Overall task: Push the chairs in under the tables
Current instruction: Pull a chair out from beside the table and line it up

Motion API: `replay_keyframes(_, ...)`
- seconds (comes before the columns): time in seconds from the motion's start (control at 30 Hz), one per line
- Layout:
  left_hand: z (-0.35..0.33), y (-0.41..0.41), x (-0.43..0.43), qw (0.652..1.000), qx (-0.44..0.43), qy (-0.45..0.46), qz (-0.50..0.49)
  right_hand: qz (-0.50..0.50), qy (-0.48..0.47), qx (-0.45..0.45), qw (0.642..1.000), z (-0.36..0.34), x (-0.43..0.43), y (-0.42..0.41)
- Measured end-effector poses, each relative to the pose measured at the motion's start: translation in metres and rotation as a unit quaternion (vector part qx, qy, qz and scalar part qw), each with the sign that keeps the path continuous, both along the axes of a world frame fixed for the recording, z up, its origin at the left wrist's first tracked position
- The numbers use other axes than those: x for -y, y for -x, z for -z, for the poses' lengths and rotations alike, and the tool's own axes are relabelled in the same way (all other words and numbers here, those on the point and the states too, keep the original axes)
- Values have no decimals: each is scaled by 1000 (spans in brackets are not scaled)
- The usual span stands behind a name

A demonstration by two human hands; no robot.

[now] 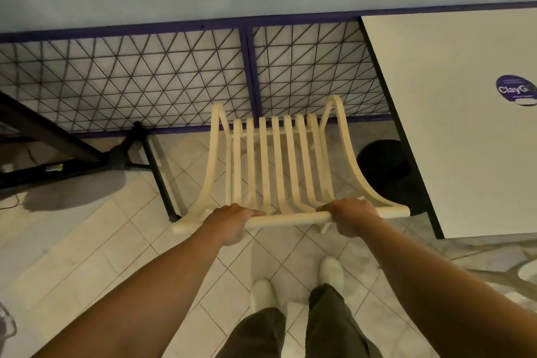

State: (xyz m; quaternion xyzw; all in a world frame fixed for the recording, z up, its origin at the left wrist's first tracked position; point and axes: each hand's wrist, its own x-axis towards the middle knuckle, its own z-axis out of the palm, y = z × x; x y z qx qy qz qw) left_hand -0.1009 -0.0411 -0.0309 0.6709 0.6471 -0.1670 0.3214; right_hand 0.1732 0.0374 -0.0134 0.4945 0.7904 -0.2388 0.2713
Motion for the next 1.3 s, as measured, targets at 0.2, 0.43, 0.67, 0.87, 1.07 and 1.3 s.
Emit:
replay_keyframes(0.2,3,3,-2,999,17,21,-32,-36,76,4,996,-2,-15,-1)
replay_keyframes(0.43,6,-3,-11,997,-12,50,-50,-48,107,9,993,5,-28,-8)
replay_keyframes(0.67,5,-8,-12,996,-53,55,-37,-43,82,0,996,15,-27,-13)
replay_keyframes(0.87,4,-9,-11,996,-48,54,-45,-66,76,-7,995,18,-29,-14)
replay_keyframes(1.07,0,-7,-11,996,-48,61,-34,-72,84,-11,994,15,-30,-12)
replay_keyframes(1.3,-3,-1,-12,997,-40,59,2,-34,80,-17,996,7,-20,-10)
